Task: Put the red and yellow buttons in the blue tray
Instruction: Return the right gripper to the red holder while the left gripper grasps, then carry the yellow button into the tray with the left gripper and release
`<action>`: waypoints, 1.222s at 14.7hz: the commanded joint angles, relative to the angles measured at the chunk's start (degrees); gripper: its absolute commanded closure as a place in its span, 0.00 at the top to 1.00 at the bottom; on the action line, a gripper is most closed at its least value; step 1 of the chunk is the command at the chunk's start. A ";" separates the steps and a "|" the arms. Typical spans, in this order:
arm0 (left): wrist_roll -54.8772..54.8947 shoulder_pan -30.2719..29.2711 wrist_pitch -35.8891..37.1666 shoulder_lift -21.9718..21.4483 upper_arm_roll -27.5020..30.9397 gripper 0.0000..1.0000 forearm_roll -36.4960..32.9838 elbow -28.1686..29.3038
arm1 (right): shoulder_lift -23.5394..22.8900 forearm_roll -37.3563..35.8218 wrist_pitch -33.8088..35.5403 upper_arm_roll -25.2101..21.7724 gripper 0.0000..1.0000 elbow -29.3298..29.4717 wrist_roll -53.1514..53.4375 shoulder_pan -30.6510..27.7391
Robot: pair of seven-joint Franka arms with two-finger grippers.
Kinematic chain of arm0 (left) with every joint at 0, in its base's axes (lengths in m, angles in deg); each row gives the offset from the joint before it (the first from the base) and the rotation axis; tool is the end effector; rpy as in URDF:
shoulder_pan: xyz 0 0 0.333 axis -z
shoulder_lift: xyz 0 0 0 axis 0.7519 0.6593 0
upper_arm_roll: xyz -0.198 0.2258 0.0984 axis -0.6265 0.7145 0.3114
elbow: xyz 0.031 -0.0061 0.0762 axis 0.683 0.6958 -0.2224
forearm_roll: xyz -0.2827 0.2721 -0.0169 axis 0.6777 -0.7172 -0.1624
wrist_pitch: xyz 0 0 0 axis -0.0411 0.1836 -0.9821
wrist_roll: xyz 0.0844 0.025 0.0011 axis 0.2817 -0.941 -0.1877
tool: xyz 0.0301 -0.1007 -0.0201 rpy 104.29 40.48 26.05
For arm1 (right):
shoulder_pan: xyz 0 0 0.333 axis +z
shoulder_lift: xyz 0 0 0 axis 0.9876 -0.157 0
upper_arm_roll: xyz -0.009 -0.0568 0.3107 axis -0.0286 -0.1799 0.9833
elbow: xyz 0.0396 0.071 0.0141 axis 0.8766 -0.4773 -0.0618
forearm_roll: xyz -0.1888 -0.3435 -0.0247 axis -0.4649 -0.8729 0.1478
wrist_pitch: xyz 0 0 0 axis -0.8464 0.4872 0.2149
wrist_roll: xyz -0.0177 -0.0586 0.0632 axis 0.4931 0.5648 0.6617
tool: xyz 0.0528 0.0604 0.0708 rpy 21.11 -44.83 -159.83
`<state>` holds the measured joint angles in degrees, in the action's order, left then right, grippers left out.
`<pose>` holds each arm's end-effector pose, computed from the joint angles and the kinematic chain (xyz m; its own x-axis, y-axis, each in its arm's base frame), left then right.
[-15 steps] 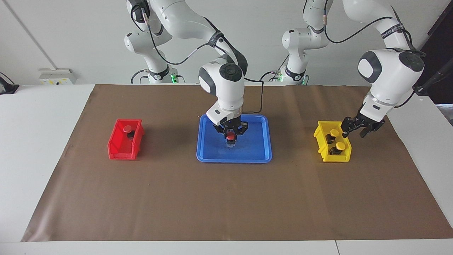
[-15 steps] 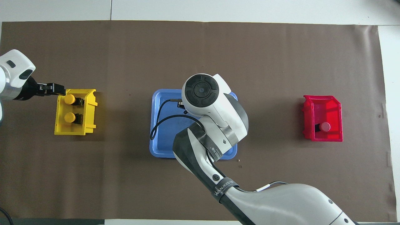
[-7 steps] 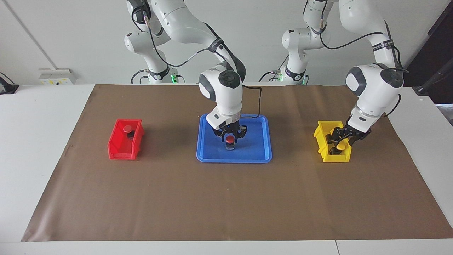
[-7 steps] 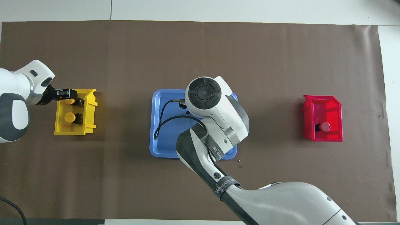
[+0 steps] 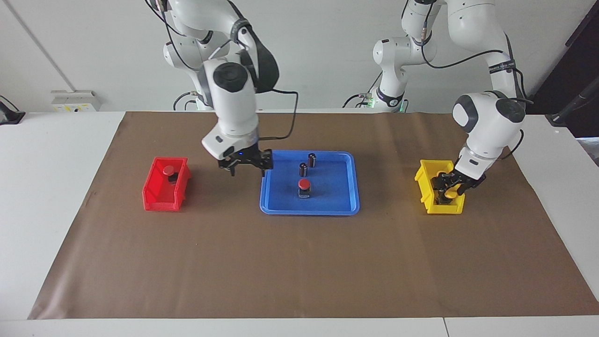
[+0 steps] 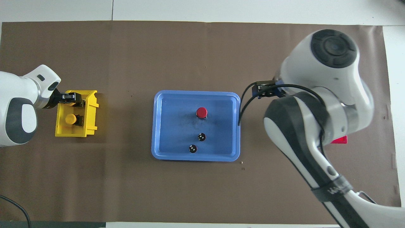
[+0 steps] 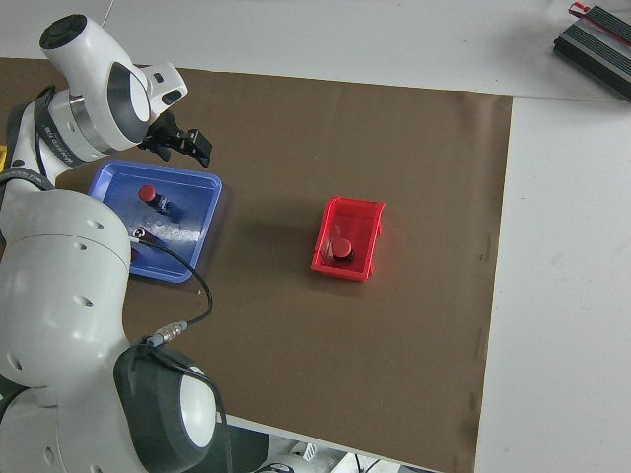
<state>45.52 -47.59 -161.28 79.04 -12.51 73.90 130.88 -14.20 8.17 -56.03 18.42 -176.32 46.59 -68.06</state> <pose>0.5702 -0.0021 0.3611 0.9940 -0.0317 0.1044 -0.0345 -0.9991 0.0247 0.5677 0.1146 0.4913 0.9994 0.0299 -0.0154 0.0301 -0.9994 0.0177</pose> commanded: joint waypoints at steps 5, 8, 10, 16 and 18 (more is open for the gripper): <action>-2.24 0.33 12.90 1.78 0.21 0.01 -1.21 -12.64 | 11.89 3.96 -10.83 0.98 0.77 -21.40 -27.51 -18.70; -7.65 3.55 28.04 3.97 -0.23 0.01 -0.68 -26.81 | 8.56 3.96 -12.93 0.98 0.74 -21.75 -24.96 -19.05; -18.80 11.53 26.60 3.90 -0.14 0.01 -0.68 -25.80 | 7.67 3.96 -16.53 0.98 0.68 -23.42 -24.69 -19.32; -40.45 29.83 13.06 3.45 -0.23 0.01 -0.68 -14.99 | 6.87 3.96 -20.41 0.98 0.67 -27.03 -24.86 -19.67; -43.63 33.53 9.37 4.85 -0.32 0.02 -0.68 -12.53 | 6.96 3.96 -20.41 0.98 0.67 -27.29 -24.69 -19.49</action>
<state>4.79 -17.05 -148.27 83.78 -13.84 73.90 115.18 -7.62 11.28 -75.33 19.01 -202.55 22.85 -86.91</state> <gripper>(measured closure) 0.590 0.326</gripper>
